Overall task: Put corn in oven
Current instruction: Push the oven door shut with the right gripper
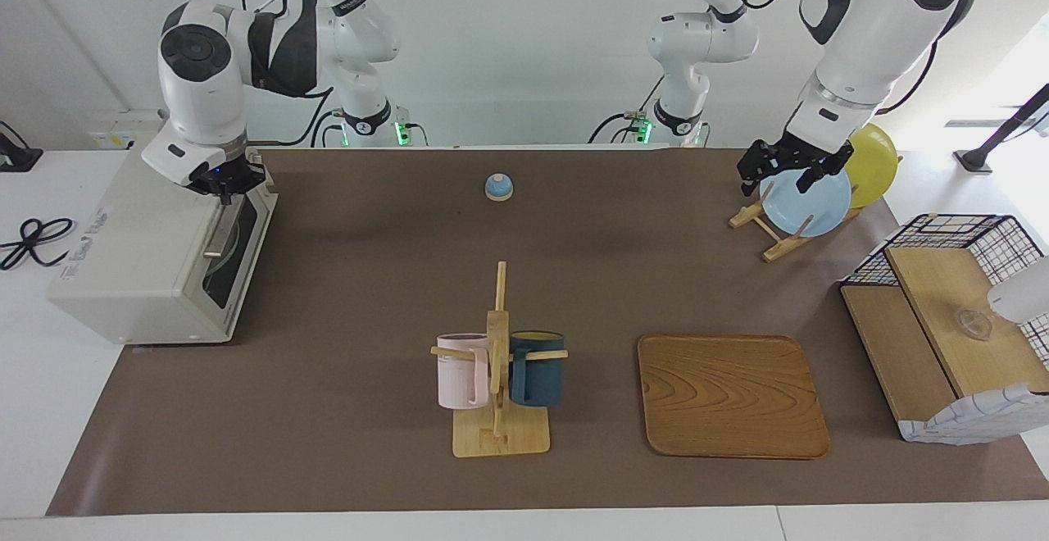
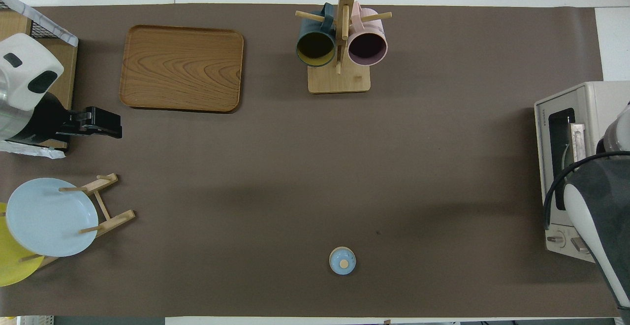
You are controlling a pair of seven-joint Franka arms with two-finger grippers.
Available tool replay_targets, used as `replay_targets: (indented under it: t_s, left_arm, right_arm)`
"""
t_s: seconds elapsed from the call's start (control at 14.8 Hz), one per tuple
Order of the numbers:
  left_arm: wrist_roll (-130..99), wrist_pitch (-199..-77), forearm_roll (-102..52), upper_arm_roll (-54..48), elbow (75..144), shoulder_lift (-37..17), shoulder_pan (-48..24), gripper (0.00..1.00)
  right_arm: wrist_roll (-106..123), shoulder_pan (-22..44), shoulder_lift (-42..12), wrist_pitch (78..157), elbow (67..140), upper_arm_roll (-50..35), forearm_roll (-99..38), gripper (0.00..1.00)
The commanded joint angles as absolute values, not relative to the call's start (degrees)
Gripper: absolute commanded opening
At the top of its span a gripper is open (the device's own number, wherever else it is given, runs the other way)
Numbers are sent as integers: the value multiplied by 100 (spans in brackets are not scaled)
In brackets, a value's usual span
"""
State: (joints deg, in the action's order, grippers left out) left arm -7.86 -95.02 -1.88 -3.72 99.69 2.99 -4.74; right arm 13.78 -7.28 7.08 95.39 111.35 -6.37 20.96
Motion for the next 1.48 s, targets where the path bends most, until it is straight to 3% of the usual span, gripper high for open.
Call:
replay_targets:
  t_s: [0.0, 0.07, 0.13, 1.01, 1.21, 1.42]
  left_arm:
    - [-817, -9439, -220, -404, 9967, 378, -413, 100]
    - [-817, -9439, -220, -404, 9967, 378, -413, 100]
    - [-817, -9439, -220, -404, 9967, 378, -413, 100]
    - [-817, -9431, -220, -404, 9967, 378, -413, 100]
    - [-817, -9439, -220, -404, 9967, 378, -413, 100]
    - [-817, -9431, -220, -404, 9967, 378, -404, 100]
  right_arm:
    - [1547, -616, 239, 8993, 10216, -686, 1611, 28]
    - [1547, -598, 168, 8896, 10030, -686, 1313, 67]
    - [1538, -598, 158, 8903, 10002, -686, 1005, 100]
    - [536, -562, 123, 8780, 9853, -800, 106, 100]
    - [300, -98, 79, 8745, 9774, -486, 105, 100]
    - [281, 123, -184, 8482, 9204, -203, 176, 100]
